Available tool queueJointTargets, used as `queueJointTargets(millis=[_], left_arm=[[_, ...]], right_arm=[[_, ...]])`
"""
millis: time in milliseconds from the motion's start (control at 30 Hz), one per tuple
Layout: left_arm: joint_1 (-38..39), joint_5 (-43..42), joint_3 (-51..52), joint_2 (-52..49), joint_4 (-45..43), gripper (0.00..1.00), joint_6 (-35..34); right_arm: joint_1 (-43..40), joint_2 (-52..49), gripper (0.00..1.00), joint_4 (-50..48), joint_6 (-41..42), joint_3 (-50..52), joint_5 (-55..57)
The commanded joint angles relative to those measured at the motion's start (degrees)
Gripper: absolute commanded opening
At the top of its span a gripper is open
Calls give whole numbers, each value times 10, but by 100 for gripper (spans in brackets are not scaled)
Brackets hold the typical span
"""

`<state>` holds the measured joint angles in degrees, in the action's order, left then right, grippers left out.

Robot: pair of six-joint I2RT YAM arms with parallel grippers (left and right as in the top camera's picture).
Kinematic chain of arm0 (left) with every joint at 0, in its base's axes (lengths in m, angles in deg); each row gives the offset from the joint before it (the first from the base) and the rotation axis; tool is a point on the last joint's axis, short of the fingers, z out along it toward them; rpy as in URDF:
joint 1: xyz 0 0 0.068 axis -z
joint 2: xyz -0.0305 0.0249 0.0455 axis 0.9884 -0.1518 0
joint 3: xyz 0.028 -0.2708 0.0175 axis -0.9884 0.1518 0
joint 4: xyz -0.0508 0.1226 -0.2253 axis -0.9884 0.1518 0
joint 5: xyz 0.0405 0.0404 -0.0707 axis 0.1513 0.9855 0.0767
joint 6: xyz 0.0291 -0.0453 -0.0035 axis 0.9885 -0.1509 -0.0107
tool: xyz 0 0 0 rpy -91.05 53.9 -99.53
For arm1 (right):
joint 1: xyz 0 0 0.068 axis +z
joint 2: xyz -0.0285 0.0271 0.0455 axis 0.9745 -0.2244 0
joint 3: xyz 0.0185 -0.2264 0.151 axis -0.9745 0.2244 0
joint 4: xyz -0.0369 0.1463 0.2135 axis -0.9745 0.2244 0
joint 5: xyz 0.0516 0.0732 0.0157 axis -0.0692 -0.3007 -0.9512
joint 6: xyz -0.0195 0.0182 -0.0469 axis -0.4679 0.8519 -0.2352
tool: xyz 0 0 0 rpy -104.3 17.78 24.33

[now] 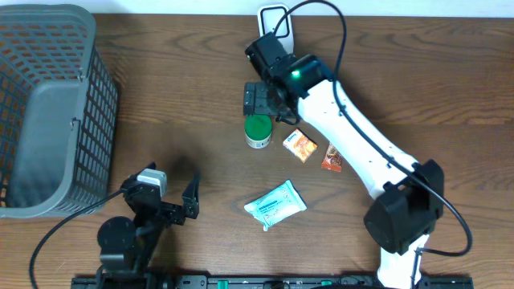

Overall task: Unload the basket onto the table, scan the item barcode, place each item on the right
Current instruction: 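Reach right gripper to green-capped bottle and grasp it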

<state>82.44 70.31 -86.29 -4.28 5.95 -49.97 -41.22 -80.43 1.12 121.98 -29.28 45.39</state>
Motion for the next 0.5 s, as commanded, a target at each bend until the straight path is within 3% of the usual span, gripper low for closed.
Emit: queueJointTargets(millis=[0, 233, 467], left_arm=[[-3, 42, 28, 4, -2, 98, -19], [-2, 135, 70, 4, -3, 97, -77], [-2, 155, 88, 3, -7, 97, -113]], right_arm=[[13, -1, 99, -7, 32, -9, 3], [14, -13, 99, -12, 63, -9, -10], [20, -54, 99, -35, 68, -9, -50]])
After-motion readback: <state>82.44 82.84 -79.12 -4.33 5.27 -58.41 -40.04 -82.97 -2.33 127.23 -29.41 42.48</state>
